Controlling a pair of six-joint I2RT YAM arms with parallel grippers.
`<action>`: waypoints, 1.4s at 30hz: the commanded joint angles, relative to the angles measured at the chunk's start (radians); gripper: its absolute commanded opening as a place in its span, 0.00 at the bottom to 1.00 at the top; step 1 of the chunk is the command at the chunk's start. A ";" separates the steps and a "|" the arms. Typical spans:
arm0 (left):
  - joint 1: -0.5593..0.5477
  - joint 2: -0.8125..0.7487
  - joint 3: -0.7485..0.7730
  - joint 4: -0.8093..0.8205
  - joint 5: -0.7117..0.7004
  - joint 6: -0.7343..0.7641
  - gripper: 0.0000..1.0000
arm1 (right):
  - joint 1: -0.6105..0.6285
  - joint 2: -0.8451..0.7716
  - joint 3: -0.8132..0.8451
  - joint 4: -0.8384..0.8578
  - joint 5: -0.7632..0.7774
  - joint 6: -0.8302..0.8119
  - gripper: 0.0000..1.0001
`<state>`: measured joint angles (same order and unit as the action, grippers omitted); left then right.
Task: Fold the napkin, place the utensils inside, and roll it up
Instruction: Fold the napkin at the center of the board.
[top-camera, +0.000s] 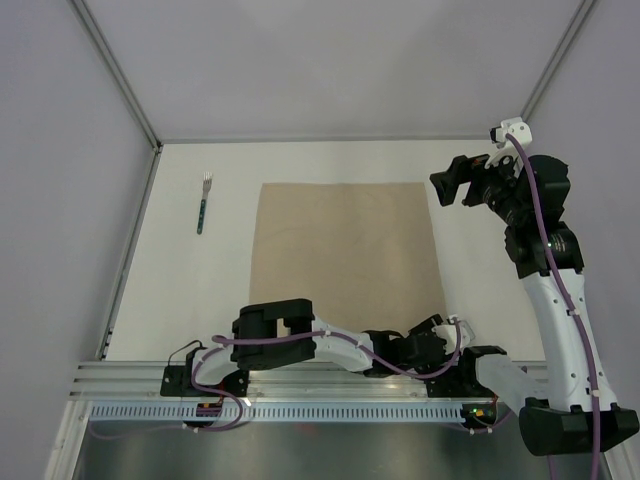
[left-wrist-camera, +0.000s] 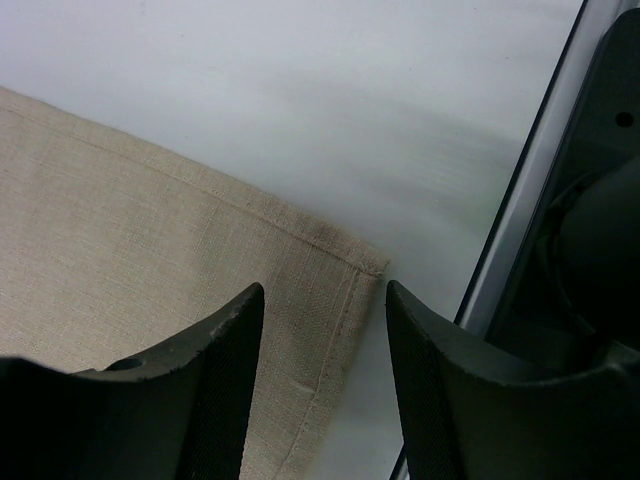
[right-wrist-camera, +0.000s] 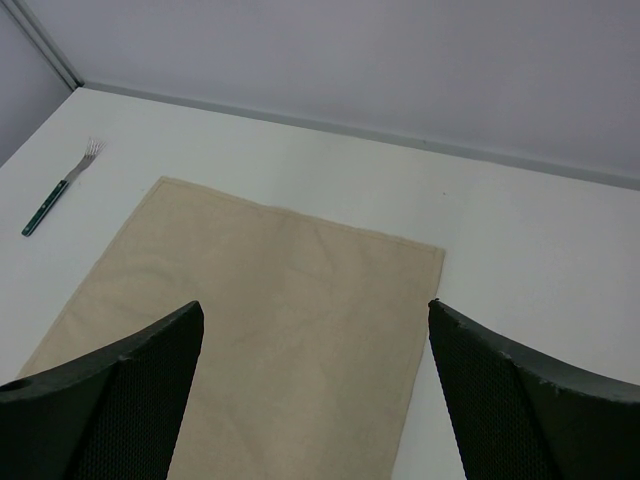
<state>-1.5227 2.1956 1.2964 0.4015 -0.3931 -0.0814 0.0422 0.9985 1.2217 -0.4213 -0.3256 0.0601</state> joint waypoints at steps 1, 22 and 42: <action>-0.031 0.024 -0.017 0.039 0.030 0.063 0.57 | 0.001 -0.017 -0.008 -0.025 0.042 0.018 0.98; -0.001 0.020 -0.035 0.059 0.014 0.028 0.15 | 0.001 -0.023 -0.013 -0.020 0.026 0.018 0.98; 0.050 -0.123 -0.115 0.128 0.069 0.000 0.02 | 0.001 -0.012 -0.016 -0.016 0.017 0.012 0.98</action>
<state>-1.4860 2.1513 1.1950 0.4911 -0.3515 -0.0597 0.0422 0.9894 1.2083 -0.4229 -0.3176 0.0551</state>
